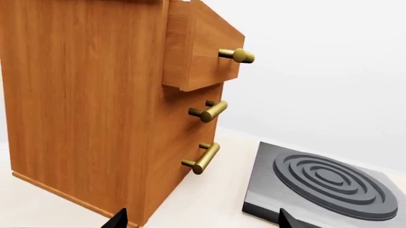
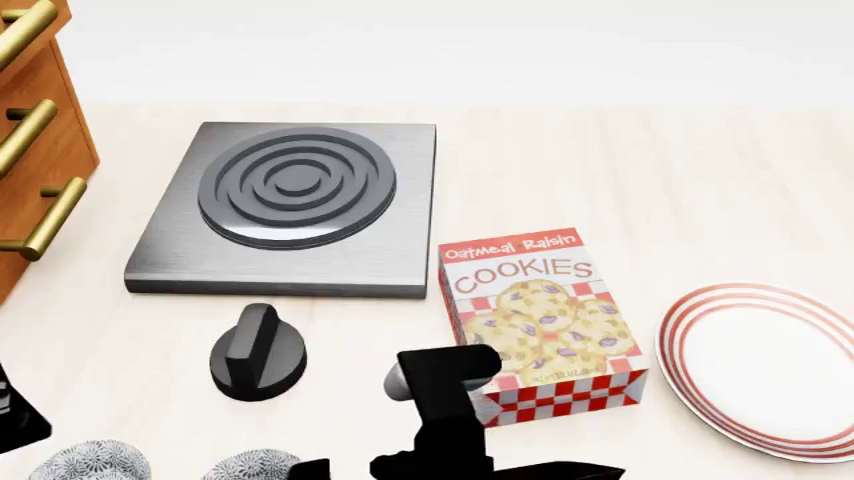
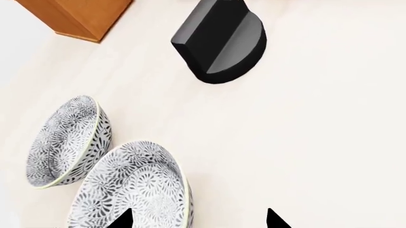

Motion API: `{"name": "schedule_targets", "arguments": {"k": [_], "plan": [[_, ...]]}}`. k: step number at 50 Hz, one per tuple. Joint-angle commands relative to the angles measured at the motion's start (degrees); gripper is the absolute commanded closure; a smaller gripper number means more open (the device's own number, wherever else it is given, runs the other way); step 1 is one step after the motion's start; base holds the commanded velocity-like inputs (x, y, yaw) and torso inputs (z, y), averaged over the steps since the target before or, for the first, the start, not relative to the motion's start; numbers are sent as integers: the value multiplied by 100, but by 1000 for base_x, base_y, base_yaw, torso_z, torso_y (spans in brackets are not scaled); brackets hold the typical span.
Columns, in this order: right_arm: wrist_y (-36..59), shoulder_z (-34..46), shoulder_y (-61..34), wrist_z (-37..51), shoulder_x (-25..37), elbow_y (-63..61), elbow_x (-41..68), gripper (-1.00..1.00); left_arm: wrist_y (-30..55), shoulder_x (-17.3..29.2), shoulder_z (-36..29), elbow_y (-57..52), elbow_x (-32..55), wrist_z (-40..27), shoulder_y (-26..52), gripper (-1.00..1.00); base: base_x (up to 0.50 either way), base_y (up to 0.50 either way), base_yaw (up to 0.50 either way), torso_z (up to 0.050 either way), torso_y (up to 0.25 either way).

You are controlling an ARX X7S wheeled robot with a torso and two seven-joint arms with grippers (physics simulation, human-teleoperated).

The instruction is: Pick the akita bowl from table center and place it on the plate.

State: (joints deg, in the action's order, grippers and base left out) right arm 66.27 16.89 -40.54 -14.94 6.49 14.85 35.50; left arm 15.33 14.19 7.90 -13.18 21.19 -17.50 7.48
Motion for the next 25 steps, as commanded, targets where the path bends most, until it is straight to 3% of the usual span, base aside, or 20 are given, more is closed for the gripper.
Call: {"name": "schedule_targets", "arguments": {"k": [1, 25], "plan": [[-129, 196, -117, -113, -33, 275, -28, -100, -44, 22, 27, 33, 41, -14, -21, -100, 0, 0, 0, 0, 0], [-296, 579, -178, -281, -96, 574, -15, -100, -68, 72, 59, -40, 101, -88, -121, -100, 0, 0, 0, 0, 0]]}}
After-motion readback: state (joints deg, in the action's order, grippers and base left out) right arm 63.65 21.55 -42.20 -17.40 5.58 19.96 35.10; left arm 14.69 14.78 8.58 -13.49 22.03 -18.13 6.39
